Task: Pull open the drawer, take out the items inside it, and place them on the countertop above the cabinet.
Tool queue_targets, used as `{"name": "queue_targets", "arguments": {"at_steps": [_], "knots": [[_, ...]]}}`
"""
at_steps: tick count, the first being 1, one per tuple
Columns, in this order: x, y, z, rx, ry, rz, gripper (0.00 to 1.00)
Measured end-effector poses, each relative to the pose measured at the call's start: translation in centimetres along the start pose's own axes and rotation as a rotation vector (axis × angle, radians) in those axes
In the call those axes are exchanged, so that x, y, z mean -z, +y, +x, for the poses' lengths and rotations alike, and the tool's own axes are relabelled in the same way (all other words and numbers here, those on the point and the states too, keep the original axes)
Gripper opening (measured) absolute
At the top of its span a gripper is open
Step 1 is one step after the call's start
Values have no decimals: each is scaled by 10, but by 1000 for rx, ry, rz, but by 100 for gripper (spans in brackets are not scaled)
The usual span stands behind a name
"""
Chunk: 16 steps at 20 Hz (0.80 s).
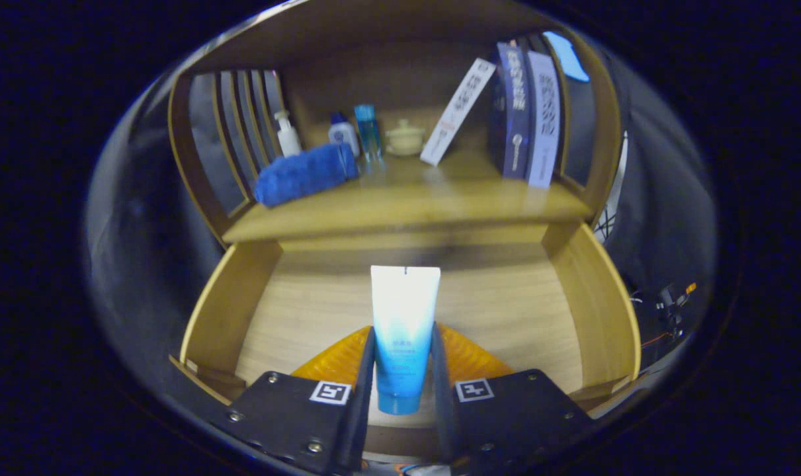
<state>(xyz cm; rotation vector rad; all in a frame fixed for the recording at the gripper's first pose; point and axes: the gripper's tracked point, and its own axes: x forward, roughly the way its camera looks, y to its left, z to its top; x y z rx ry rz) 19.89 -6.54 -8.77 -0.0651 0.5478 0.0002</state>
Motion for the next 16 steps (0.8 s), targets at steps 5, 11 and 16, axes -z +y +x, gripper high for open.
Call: {"name": "queue_targets", "arguments": {"at_steps": [5,11,16], "knots": [[-92,17,-44,-31,-339,-79,43],[-176,49,-48,-43,-568,-68,42],[-183,36,24,56,-500,8,43]]}}
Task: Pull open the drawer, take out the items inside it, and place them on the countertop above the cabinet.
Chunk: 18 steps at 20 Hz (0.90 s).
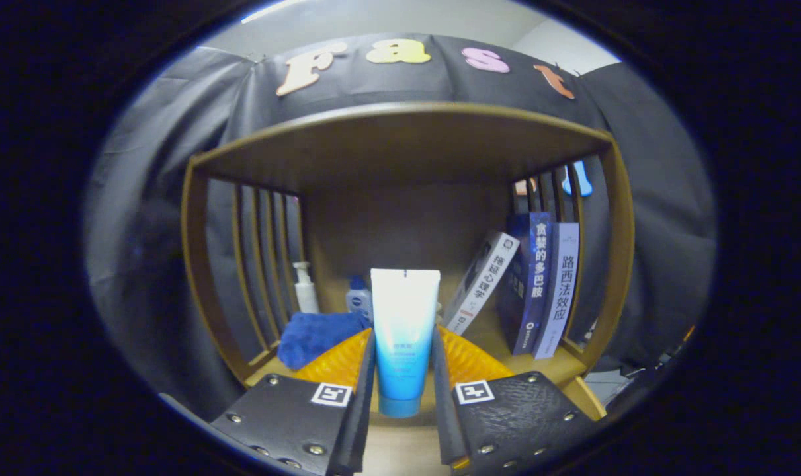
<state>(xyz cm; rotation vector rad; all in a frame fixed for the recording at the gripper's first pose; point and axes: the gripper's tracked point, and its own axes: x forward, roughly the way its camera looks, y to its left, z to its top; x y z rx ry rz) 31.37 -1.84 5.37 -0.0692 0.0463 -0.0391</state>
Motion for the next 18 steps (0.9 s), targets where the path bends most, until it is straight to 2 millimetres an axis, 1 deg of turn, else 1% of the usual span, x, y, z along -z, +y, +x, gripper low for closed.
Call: {"name": "queue_targets", "arguments": {"at_steps": [2,4,6,8,10,13,14,15,16,18], "knots": [[27,-3,24,28,62,21,43],[54,-11,45,53,120,8,43],[71,-6,58,55,157,-6,43],[85,-8,72,47,181,-26,43],[88,-9,81,50,179,-28,43],[101,-10,92,64,217,-20,44],[106,-10,95,67,231,-22,44],[107,-10,95,70,244,-23,45],[107,-9,94,69,237,-22,46],[100,-9,89,82,216,-60,58]]}}
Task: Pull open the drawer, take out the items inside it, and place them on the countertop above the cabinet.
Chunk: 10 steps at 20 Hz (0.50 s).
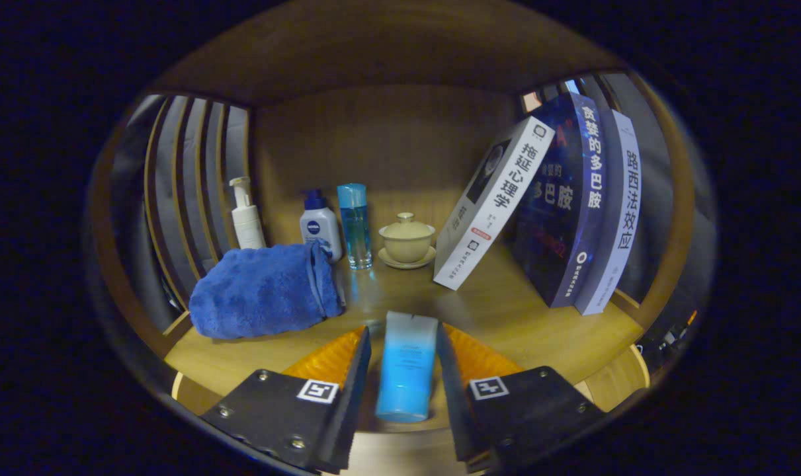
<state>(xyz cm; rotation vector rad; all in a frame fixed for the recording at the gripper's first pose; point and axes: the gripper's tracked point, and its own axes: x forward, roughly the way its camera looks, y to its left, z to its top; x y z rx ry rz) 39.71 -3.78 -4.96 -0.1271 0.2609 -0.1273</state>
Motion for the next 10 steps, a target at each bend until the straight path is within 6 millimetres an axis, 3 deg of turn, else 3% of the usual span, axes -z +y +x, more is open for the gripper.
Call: {"name": "queue_targets", "arguments": {"at_steps": [4,10], "knots": [[0,6,-24,-20,-15,-51,95],[-21,-9,-76,-24,-60,-34,90]]}}
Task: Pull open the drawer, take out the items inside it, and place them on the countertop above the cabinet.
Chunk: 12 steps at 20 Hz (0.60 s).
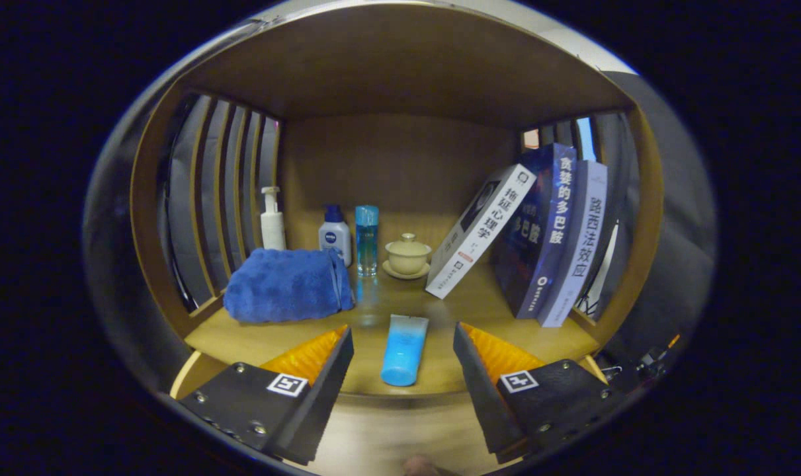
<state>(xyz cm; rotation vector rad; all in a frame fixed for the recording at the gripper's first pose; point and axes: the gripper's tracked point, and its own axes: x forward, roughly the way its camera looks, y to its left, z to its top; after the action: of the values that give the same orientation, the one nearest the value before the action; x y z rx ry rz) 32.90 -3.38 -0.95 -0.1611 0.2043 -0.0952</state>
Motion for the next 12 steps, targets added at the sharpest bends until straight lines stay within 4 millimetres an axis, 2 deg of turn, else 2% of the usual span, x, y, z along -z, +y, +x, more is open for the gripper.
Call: {"name": "queue_targets", "arguments": {"at_steps": [4,6,12], "knots": [[-16,-13,-40,-29,-26,54,90],[-17,-20,-62,-41,-44,50,90],[4,-20,-128,-84,-90,-16,91]]}}
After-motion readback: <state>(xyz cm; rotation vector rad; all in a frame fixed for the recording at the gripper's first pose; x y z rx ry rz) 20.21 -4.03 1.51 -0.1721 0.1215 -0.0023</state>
